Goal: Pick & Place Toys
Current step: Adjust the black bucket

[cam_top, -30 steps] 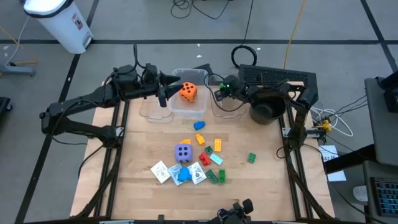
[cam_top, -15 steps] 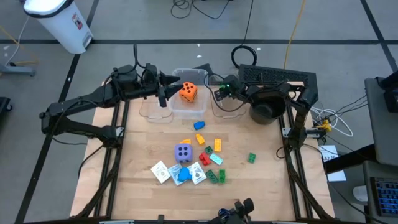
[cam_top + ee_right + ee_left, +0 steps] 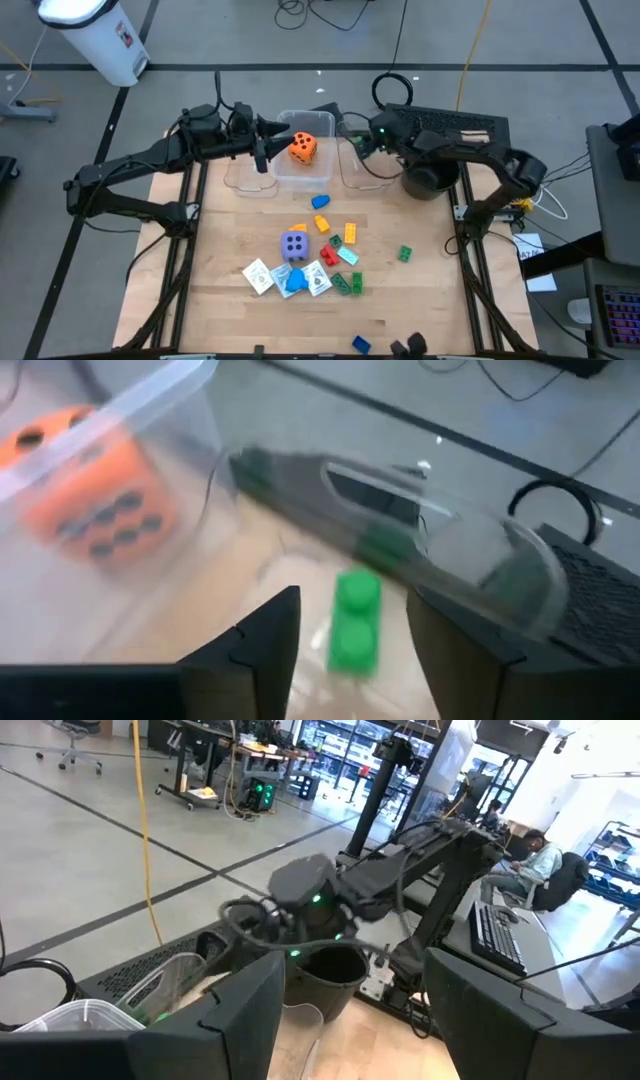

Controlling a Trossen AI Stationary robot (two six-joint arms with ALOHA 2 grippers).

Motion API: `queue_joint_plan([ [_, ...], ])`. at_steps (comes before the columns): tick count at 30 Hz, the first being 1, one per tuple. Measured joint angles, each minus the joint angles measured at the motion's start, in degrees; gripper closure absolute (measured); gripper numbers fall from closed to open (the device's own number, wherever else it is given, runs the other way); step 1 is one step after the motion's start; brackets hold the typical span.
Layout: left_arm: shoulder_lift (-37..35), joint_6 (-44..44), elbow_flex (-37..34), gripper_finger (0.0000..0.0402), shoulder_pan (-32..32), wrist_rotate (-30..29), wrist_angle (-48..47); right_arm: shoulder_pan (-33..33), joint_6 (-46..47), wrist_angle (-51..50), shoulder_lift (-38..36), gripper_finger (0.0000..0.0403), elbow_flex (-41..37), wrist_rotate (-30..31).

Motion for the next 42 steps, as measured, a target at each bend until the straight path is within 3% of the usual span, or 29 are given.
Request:
queue_joint_plan([
  [4,-0.01,1.28,0.0,0.016,0.0,0.02,0.0,1.15,0.36,-9.53,-5.5,0.0272,0.0,-2.41],
  [14,-0.01,1.43,0.0,0.016,0.0,1.44,-0.02,4.6,8.77,-27.11,-18.85,0.0367,0.0,-16.93],
  [20,-0.01,1.43,0.0,0.016,-0.02,1.47,-0.07,8.35,11.96,-35.89,-22.06,0.039,0.0,-18.48],
  [26,-0.01,1.31,0.0,0.016,-0.02,1.49,-0.07,12.55,16.39,-42.79,-22.46,0.0398,0.0,-23.92],
  [31,-0.01,1.1,0.0,0.016,-0.02,1.49,-0.09,15.89,17.92,-50.4,-22.46,0.0402,0.0,-23.52],
  [37,-0.01,1.1,0.0,0.016,-0.02,1.46,-0.09,17.54,18.01,-59.17,-22.46,0.0402,0.0,-11.61],
  [42,-0.01,1.12,0.0,0.016,-0.02,1.46,-0.09,16.29,14.67,-58.95,-22.44,0.0402,-1.39,-7.41],
])
